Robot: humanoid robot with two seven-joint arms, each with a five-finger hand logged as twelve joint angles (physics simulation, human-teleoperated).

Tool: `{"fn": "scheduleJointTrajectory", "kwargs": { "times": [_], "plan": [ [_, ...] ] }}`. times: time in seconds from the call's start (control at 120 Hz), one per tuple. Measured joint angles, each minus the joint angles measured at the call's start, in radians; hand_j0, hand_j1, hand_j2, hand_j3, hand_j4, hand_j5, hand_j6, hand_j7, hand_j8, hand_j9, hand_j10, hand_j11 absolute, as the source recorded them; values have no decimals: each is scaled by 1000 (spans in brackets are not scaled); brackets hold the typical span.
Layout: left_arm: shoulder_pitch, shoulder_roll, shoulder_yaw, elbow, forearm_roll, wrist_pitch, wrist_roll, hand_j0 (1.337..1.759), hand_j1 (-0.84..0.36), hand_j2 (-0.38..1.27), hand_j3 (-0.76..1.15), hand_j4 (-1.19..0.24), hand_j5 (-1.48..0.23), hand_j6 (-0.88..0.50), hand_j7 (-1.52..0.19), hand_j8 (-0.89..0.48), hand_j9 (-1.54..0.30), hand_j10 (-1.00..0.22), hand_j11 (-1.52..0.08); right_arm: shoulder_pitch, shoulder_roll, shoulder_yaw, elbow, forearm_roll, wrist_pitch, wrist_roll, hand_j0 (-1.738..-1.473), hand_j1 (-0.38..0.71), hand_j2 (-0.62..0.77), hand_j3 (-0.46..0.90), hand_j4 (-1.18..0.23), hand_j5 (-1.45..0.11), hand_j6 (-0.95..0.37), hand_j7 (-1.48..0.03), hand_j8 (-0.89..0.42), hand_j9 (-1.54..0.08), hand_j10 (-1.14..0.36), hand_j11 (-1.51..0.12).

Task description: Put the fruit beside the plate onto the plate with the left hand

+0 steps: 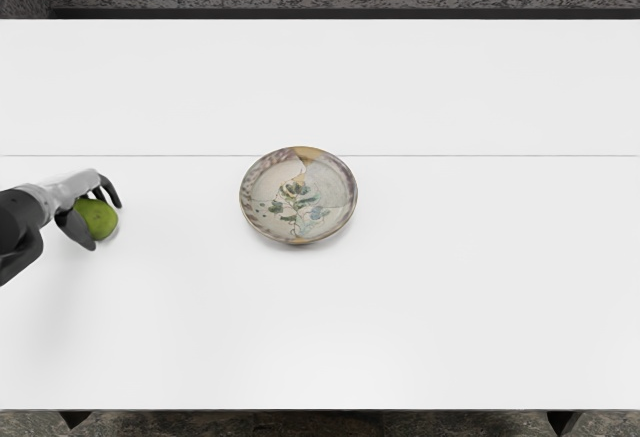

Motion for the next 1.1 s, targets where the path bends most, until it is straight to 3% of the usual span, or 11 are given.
{"fn": "scheduleJointTrajectory", "kwargs": {
  "times": [0.467, 0.817, 1.1],
  "plan": [
    [0, -2, -2, 0, -3, 1, 0, 1656, -255, 275, 0, -581, -768, -432, -775, -438, -769, -580, -769, 0, 0, 0, 0, 1, 0, 0, -1658, -349, 0, 0, 0, 0, 0, 0, 0, 0, 0, 0],
    [-2, 2, -5, 0, -5, -1, 0, 1654, -285, 295, 0, -516, -849, -369, -849, -384, -838, -599, -839, 1, 0, 0, 0, 1, -2, 0, -1658, -349, 0, 0, 0, 0, 0, 0, 0, 0, 0, 0],
    [-60, 0, -33, -1, -33, -26, 0, 1653, -289, 282, 0, -496, -874, -350, -869, -367, -860, -592, -860, 1, 0, 1, -1, 1, -6, 0, -1658, -349, 0, 0, 0, 0, 0, 0, 0, 0, 0, 0]
  ]
}}
